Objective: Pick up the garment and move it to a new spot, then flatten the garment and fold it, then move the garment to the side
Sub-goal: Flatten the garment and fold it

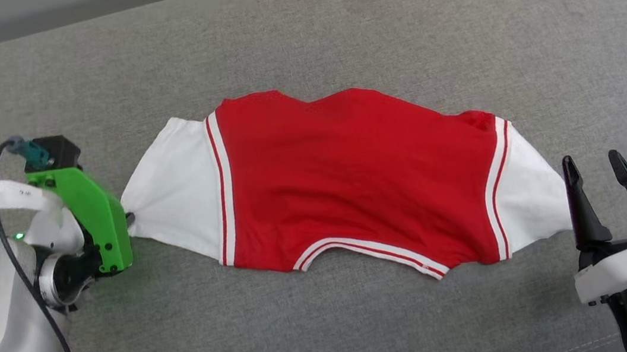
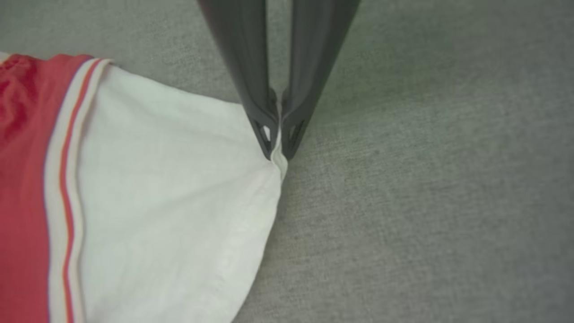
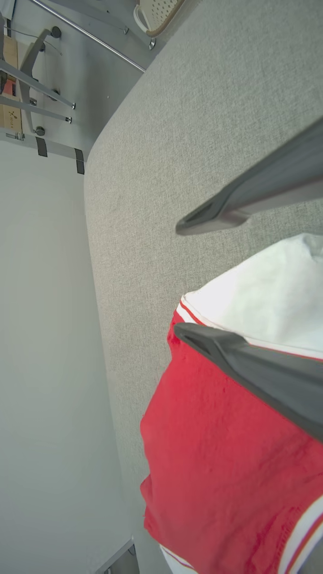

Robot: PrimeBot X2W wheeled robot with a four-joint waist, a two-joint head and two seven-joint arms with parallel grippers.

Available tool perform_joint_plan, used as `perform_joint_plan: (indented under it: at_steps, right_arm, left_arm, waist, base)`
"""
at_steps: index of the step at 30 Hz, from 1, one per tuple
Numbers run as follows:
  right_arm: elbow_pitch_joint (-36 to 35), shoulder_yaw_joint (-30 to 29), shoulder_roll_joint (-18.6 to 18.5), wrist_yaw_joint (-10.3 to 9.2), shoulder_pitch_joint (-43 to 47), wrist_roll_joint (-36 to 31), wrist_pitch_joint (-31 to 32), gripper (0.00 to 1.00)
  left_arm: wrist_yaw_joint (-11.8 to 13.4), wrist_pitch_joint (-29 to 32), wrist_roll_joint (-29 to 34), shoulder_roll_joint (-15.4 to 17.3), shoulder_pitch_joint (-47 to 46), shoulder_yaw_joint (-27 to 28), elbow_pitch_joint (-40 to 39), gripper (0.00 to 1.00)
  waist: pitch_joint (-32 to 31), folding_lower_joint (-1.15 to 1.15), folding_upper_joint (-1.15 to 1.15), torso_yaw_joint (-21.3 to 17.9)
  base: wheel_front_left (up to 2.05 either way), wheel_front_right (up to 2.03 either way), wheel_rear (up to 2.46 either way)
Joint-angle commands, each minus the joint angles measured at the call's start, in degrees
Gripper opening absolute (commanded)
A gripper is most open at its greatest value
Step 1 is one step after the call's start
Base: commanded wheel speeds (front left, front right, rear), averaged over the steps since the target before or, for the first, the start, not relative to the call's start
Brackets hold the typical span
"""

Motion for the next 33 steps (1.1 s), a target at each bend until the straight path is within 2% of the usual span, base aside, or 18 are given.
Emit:
perform_joint_plan:
  at_steps: [1, 9, 15, 17, 21, 24, 30, 31, 32, 33]
  right_arm:
    - [0.16, -0.11, -0.27, -0.03, 0.02, -0.37, 0.34, 1.00]
    - [0.10, -0.77, -1.09, -0.03, 2.66, -0.13, 2.71, 1.00]
    - [0.49, -1.20, -1.46, -0.03, 4.29, -0.22, 5.08, 1.00]
    - [0.89, -1.85, -1.48, -0.03, 4.92, -0.69, 6.25, 1.00]
    - [1.88, -3.31, -0.91, -0.03, 5.99, -1.85, 8.38, 1.00]
    - [2.12, -3.53, -0.41, -0.03, 6.36, -2.26, 9.36, 1.00]
    - [1.79, -3.81, -0.32, -0.03, 7.09, -2.36, 10.65, 1.00]
    - [1.66, -3.88, -0.33, -0.03, 7.17, -2.35, 10.85, 1.00]
    - [1.58, -3.89, -0.34, -0.03, 7.23, -2.34, 11.01, 1.00]
    - [1.50, -3.84, -0.36, -0.03, 7.29, -2.32, 11.25, 1.00]
  left_arm:
    - [0.99, -1.06, -0.72, 0.83, 2.84, 1.01, -0.62, 0.00]
    - [5.28, -5.34, -2.99, 1.79, 15.57, 5.24, -8.33, 0.00]
    - [7.44, -6.64, -3.81, 0.77, 23.67, 5.65, -14.35, 0.00]
    - [7.65, -7.11, -3.37, 0.30, 25.75, 4.84, -16.06, 0.00]
    - [7.52, -8.06, -3.64, -2.62, 28.71, 2.56, -17.86, 0.00]
    - [7.92, -9.86, -2.28, -2.96, 29.25, 2.01, -17.30, 0.00]
    - [7.18, -14.08, -0.11, -2.81, 28.08, 1.70, -15.59, 0.00]
    - [6.95, -14.71, 0.15, -2.74, 27.81, 1.66, -15.41, 0.06]
    - [6.80, -15.47, 0.47, -2.71, 27.56, 1.66, -15.38, 0.68]
    - [6.96, -16.54, 0.49, -3.05, 27.32, 2.01, -15.20, 1.00]
  waist:
    - [-2.52, 0.00, 0.00, 1.95]
    - [-7.49, 0.00, 0.00, 6.90]
    - [-10.49, 0.00, 0.00, 9.87]
    - [-11.33, 0.00, 0.00, 10.61]
    - [-12.69, 0.00, 0.00, 11.57]
    - [-13.21, 0.00, 0.00, 11.66]
    - [-13.88, 0.00, 0.00, 11.68]
    - [-13.91, 0.00, 0.00, 11.67]
    - [-13.94, 0.00, 0.00, 11.66]
    - [-14.00, 0.00, 0.00, 11.66]
  base:
    - [0.00, 0.00, 0.00]
    - [0.00, 0.00, 0.00]
    - [0.00, 0.00, 0.00]
    - [0.00, 0.00, 0.00]
    - [0.00, 0.00, 0.00]
    - [0.00, 0.00, 0.00]
    - [0.00, 0.00, 0.00]
    - [0.00, 0.00, 0.00]
    - [0.00, 0.00, 0.00]
    - [0.00, 0.00, 0.00]
